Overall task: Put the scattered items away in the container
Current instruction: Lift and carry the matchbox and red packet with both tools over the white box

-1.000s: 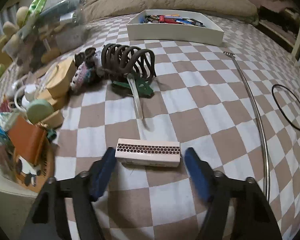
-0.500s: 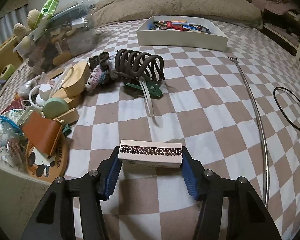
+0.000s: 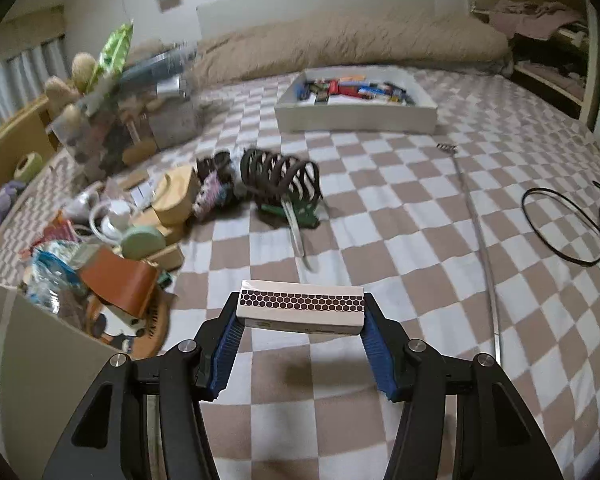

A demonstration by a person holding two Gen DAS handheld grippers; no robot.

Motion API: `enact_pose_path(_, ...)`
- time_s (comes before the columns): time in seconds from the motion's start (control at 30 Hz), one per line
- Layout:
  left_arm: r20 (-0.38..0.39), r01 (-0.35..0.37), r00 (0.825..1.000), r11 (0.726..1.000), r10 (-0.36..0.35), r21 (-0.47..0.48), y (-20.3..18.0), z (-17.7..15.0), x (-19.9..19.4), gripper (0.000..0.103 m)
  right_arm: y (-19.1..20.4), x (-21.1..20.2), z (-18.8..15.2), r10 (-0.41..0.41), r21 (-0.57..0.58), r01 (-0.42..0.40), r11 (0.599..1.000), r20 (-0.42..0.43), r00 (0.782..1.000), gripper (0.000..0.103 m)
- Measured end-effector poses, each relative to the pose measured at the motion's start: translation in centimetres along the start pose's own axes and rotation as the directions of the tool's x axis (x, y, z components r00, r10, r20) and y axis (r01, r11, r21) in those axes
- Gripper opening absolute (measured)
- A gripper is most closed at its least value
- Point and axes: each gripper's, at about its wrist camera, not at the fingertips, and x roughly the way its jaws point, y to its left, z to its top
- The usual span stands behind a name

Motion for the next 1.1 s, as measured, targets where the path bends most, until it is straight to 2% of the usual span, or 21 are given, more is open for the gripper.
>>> enact_pose_path(0.23, 0.059, -0.010, 0.998, 0.998, 0.014, -0.068, 1.3, 0.7, -2.4, 0.040, -1.4, -3.2, -0.6, 0.005, 0.068, -0.010, 0.998, 0.072, 0.997, 0.057)
enact_pose_path(0.33, 0.091, -0.025, 0.995, 0.998, 0.031, -0.062, 0.8, 0.9, -3.8, 0.040, -1.1, -4.6, -0.9, 0.005, 0.072, -0.013, 0.997, 0.100, 0.995, 0.057)
enact_pose_path(0.6, 0.178, 0.032, 0.984, 0.996, -0.017, -0.082, -0.8, 1.6, -8.5, 0.040, 0.8, -8.9, -1.4, 0.046, 0.045, -0.055, 0.998, 0.169, 0.985, 0.057)
enact_pose_path(0.8, 0.242, 0.104, 0.966, 0.993, -0.087, -0.058, -2.8, 1.8, -12.7, 0.040, 2.7, -12.0, -2.0, 0.111, 0.011, -0.115, 0.993, 0.203, 0.973, 0.057)
enact_pose_path(1.1, 0.314, 0.211, 0.925, 0.977, -0.212, 0.037, -6.4, 2.2, -18.2, 0.040, 5.9, -15.8, -2.7, 0.194, -0.064, -0.184, 0.981, 0.234, 0.953, 0.057)
